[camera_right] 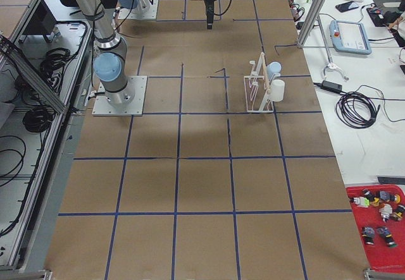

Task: Transfer IKEA cup to right arm and place on rack

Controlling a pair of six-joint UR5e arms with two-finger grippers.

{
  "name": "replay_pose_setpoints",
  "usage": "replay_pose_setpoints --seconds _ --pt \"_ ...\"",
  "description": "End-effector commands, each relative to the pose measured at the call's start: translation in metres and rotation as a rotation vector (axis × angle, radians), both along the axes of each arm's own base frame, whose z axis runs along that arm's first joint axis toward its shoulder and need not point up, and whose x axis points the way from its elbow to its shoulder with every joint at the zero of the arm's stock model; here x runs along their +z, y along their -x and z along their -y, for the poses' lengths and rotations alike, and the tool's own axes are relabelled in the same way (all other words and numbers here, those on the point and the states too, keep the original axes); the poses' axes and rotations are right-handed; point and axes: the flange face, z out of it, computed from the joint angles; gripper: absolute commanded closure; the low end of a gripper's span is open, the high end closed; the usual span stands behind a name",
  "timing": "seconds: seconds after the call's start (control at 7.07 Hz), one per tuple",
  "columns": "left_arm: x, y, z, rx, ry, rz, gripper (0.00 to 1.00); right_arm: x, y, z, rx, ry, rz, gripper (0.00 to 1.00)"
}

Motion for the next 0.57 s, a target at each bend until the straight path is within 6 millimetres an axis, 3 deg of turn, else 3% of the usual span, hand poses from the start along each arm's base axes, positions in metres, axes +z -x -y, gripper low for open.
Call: replay_pose_setpoints --seconds 0.0,0.42 --pt "-0.0001 0.0 0.0001 0.0 0.0 0.0 0.0 0.0002 0.0 -0.0003 -0.003 0.001 0.0 0.0" --pt "0.0001 0.0 0.0002 0.0 0.001 0.0 0.0 -0.0006 -0.0002 -0.0005 -0.007 -0.001 0.002 0.0"
